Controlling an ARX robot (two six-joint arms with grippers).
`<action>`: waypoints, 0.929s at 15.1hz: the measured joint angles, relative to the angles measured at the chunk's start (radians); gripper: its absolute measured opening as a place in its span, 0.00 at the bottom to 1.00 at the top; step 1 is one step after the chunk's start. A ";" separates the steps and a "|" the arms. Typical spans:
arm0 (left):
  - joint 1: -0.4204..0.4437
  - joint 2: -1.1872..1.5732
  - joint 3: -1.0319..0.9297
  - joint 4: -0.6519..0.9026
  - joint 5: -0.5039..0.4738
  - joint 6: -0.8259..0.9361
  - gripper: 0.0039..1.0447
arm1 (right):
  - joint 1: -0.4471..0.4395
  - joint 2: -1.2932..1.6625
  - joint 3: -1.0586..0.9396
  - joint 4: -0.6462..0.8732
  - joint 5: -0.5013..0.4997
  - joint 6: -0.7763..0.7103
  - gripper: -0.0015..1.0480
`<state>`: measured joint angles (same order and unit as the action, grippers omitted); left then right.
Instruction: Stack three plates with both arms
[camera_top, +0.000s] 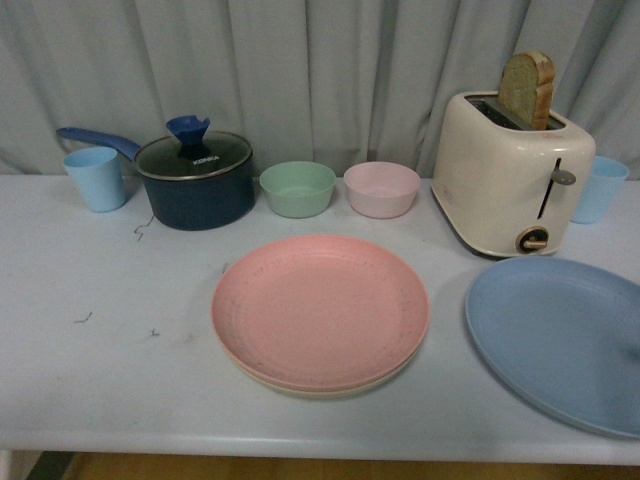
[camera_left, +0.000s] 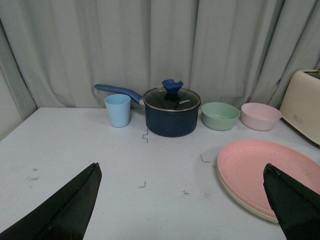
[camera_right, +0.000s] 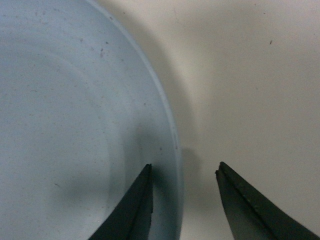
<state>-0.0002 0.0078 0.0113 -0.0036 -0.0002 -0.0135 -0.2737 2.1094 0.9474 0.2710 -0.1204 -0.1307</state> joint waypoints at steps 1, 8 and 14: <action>0.000 0.000 0.000 0.000 0.000 0.000 0.94 | -0.002 0.000 0.000 0.000 0.000 0.001 0.28; 0.000 0.000 0.000 0.000 0.000 0.000 0.94 | -0.050 -0.276 -0.142 -0.086 -0.091 0.007 0.03; 0.000 0.000 0.000 0.000 0.000 0.000 0.94 | 0.082 -0.528 -0.156 -0.081 -0.210 0.127 0.03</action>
<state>-0.0002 0.0078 0.0113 -0.0032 -0.0006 -0.0135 -0.1913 1.5818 0.7914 0.1898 -0.3305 -0.0036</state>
